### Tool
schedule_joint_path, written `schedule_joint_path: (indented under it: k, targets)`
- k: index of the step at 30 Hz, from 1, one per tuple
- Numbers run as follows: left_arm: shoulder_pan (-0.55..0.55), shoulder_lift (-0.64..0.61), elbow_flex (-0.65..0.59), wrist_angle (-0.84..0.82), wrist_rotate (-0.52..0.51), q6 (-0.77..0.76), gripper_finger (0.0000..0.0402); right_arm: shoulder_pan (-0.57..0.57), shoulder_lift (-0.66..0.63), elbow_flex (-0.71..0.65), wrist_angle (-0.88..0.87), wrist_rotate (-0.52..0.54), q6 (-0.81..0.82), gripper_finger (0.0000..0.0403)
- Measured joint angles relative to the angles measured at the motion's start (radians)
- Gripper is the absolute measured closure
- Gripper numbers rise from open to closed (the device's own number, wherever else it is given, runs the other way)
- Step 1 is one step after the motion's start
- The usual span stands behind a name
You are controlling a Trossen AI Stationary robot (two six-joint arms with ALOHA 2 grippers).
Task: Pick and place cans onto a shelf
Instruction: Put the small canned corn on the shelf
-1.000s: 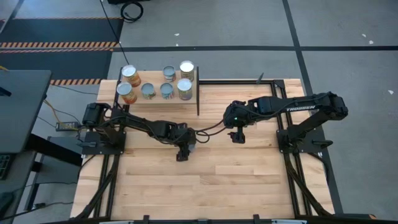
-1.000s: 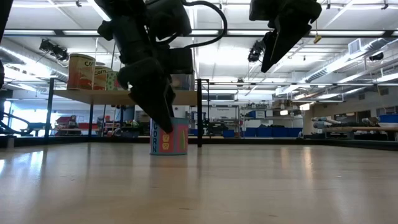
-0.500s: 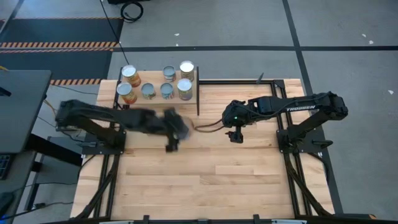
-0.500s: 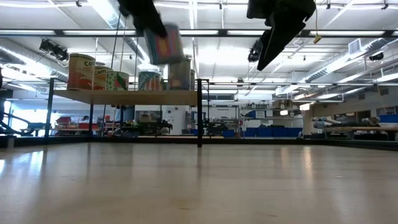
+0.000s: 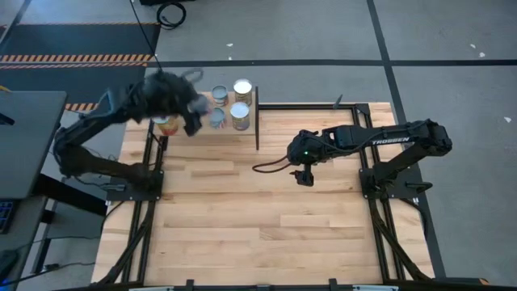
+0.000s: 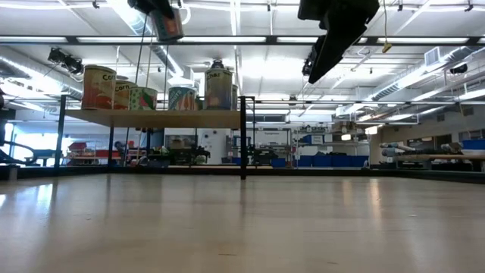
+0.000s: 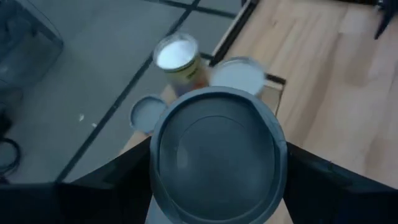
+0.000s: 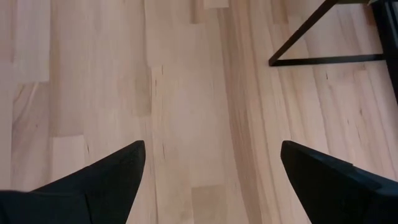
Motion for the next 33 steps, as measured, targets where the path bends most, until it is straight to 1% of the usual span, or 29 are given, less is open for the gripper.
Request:
schedule_joint_path:
  k: [1,3,6,9,12,17,23,33]
  targets:
    - [0.056,0.01,0.014,-0.007,0.045,0.02,0.0118,0.0,0.0,0.0,0.001,0.0,0.0,0.0021]
    - [0.162,0.033,0.038,-0.013,0.101,0.063,0.0118,0.0,0.0,0.0,0.003,0.0,0.0,0.0021]
    - [0.289,0.079,0.051,-0.017,0.143,0.111,0.0118,0.001,0.0,0.0,0.005,0.0,0.0,0.0021]
    - [0.379,0.138,0.052,-0.017,0.158,0.145,0.0118,0.001,0.0,0.0,0.009,0.0,0.0,0.0021]
    - [0.441,0.202,0.052,-0.005,0.202,0.168,0.0118,0.001,0.0,0.0,0.011,-0.015,0.0,0.0021]
    - [0.512,0.286,0.052,0.048,0.204,0.203,0.0118,0.001,0.0,0.0,0.01,-0.023,0.013,0.0021]
    - [0.566,0.36,0.052,0.005,0.204,0.222,0.0118,0.001,0.0,0.0,0.01,-0.024,0.019,0.0021]
    - [0.587,0.431,0.052,-0.012,0.218,0.249,0.0118,-0.002,0.0,0.0,0.01,-0.026,0.012,0.0021]
